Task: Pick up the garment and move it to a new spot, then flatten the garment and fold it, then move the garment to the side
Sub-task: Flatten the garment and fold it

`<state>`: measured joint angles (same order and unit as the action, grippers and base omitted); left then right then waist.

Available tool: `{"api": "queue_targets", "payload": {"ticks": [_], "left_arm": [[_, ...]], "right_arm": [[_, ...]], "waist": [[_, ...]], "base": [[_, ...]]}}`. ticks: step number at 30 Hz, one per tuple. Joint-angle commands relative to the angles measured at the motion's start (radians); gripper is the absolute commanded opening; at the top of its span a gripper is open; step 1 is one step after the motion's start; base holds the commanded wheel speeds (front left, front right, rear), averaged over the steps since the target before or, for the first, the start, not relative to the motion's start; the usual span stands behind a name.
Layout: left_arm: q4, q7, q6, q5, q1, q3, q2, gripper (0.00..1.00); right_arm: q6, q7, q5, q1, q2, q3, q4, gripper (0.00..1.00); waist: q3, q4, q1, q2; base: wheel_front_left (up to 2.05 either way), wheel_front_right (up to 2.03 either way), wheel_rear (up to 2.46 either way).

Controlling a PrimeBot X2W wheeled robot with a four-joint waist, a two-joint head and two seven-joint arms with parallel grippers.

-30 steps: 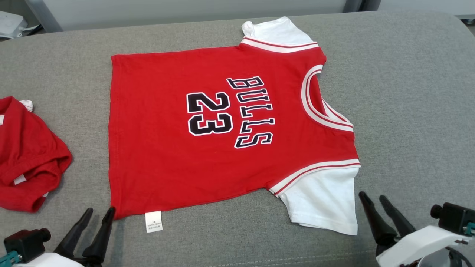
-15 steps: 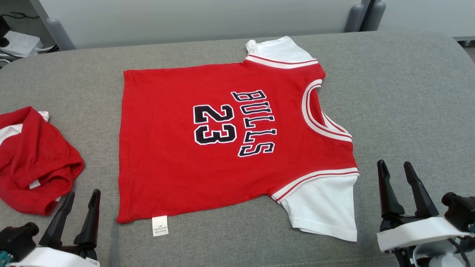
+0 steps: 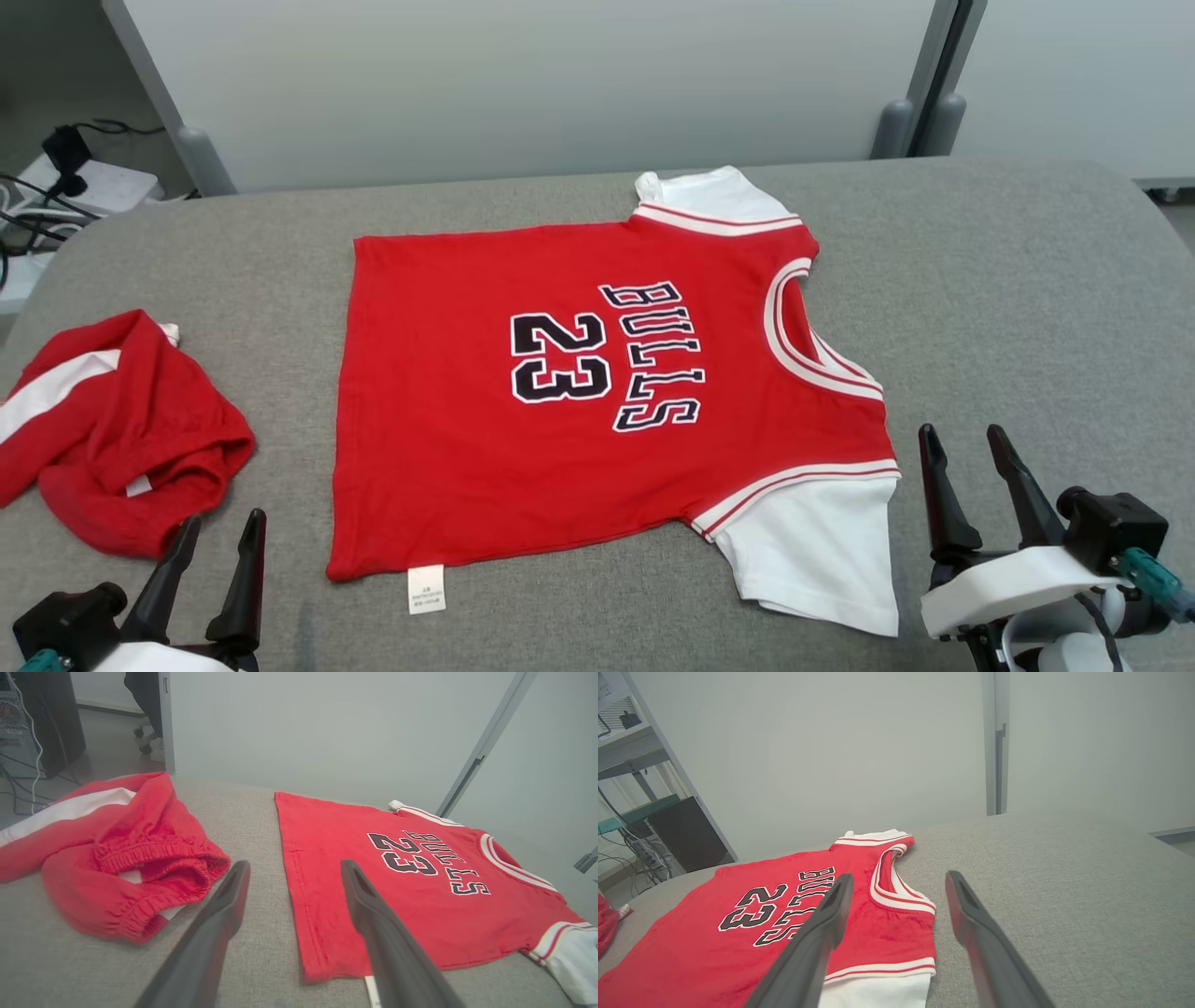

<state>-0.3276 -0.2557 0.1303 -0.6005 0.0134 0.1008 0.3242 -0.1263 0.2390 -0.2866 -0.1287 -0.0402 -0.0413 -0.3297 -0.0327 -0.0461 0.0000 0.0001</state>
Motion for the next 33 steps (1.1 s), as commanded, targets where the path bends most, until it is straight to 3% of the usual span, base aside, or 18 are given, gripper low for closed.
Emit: {"api": "queue_targets", "payload": {"ticks": [1, 19, 29, 33], "left_arm": [[0.013, -0.006, 0.000, 0.013, -0.038, -0.041, 0.019, 1.00], [-0.059, -0.006, 0.000, 0.146, -0.057, -0.124, -0.064, 1.00], [-0.066, -0.006, 0.000, 0.210, -0.055, -0.156, -0.084, 1.00], [-0.074, -0.006, 0.000, 0.214, -0.048, -0.157, -0.095, 1.00]], "right_arm": [[-0.004, 0.016, 0.006, -0.044, -0.010, -0.024, 0.009, 1.00], [-0.004, 0.023, 0.176, -0.049, -0.010, -0.006, -0.068, 1.00], [-0.004, 0.023, 0.200, -0.045, -0.010, -0.006, -0.073, 1.00], [-0.004, 0.022, 0.205, -0.036, -0.010, -0.018, -0.141, 1.00]], "waist": [[0.014, 0.007, 0.0000, -0.0001], [0.064, 0.035, 0.0000, -0.0001], [0.054, 0.036, 0.0000, -0.0001], [0.045, 0.034, 0.0000, -0.0001]], "base": [[0.00, 0.00, 0.00], [0.00, 0.00, 0.00], [0.00, 0.00, 0.00], [0.00, 0.00, 0.00]]}}
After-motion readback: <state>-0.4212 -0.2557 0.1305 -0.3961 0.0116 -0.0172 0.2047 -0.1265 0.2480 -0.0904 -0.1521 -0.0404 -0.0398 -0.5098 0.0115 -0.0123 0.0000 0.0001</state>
